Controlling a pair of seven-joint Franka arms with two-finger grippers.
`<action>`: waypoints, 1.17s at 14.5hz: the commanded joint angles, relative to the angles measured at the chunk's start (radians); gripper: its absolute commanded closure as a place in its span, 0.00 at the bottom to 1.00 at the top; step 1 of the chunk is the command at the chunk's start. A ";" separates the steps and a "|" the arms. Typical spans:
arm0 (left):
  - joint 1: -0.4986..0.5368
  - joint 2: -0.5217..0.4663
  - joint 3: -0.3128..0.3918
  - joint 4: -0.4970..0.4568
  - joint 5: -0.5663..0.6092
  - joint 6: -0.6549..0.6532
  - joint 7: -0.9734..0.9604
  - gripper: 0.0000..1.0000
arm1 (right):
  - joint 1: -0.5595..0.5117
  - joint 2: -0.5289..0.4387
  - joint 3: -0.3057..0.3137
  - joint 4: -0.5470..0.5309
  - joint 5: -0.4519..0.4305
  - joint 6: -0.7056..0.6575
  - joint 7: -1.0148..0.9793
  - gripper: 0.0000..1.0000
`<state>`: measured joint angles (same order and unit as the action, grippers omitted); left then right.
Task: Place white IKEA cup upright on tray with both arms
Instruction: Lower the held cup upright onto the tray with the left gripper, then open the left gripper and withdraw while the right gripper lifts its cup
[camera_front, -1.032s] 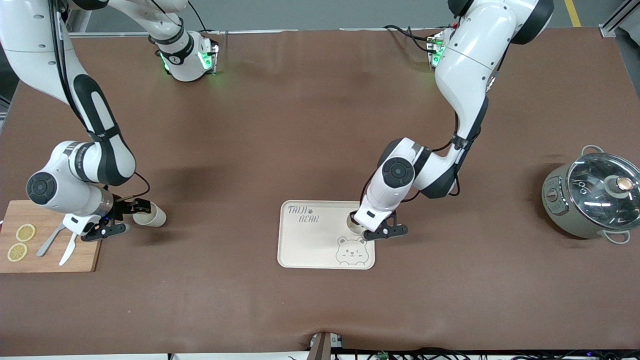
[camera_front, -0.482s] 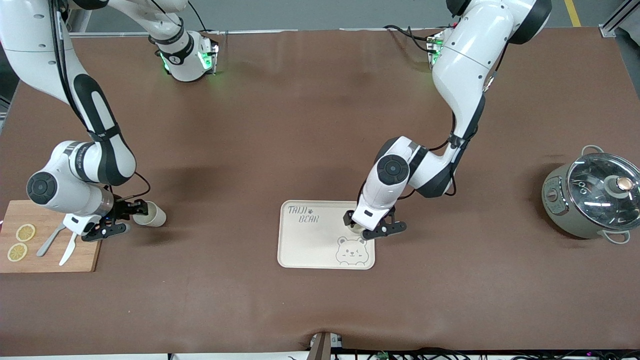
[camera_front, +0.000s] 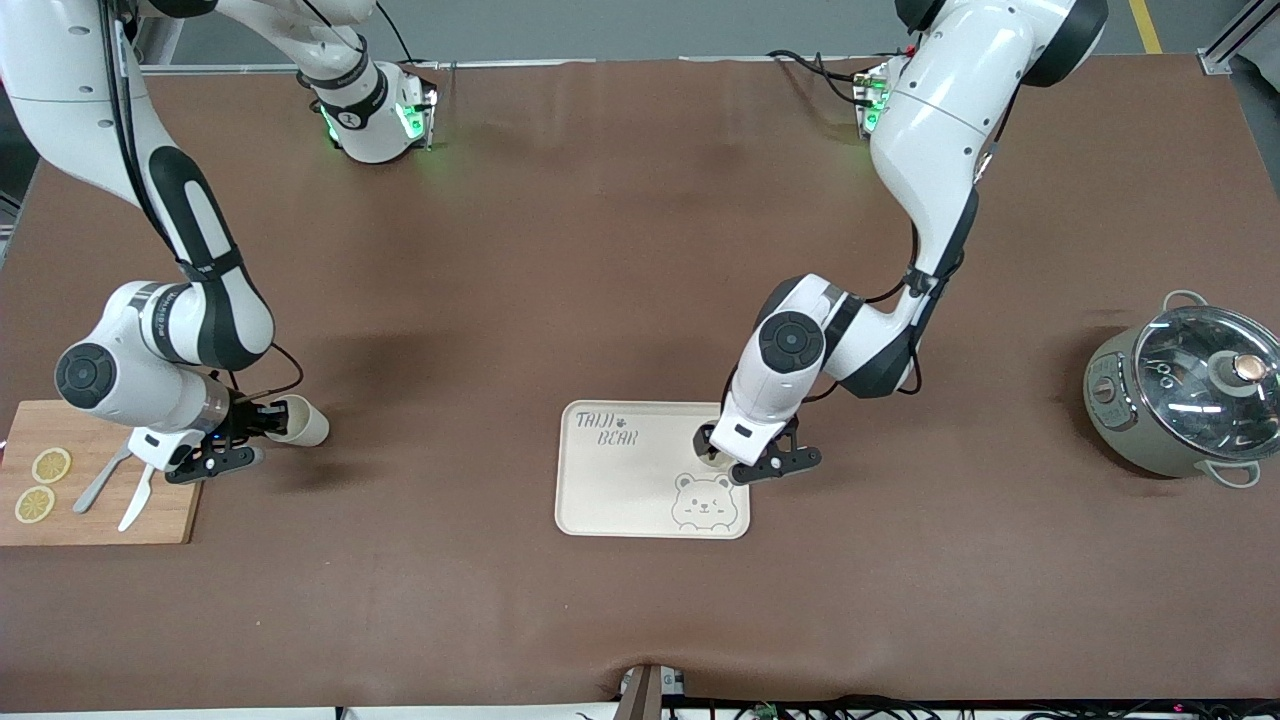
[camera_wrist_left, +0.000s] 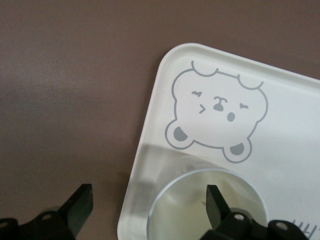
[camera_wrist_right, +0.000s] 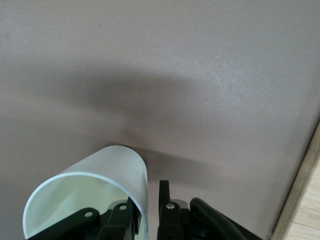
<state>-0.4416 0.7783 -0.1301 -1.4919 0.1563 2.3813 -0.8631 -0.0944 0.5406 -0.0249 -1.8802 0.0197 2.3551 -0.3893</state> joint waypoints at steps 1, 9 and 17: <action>0.001 -0.056 0.003 -0.005 0.034 -0.100 -0.021 0.00 | 0.010 -0.037 -0.003 -0.036 0.000 0.000 -0.011 0.97; 0.020 -0.152 0.000 -0.004 0.025 -0.220 -0.007 0.00 | 0.007 -0.044 0.002 -0.010 0.003 -0.049 0.000 1.00; 0.165 -0.250 -0.011 0.004 0.017 -0.286 0.153 0.00 | 0.096 -0.070 0.013 0.252 0.062 -0.450 0.240 1.00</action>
<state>-0.3153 0.5518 -0.1293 -1.4813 0.1577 2.1059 -0.7364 -0.0457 0.4779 -0.0118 -1.6823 0.0678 1.9740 -0.2583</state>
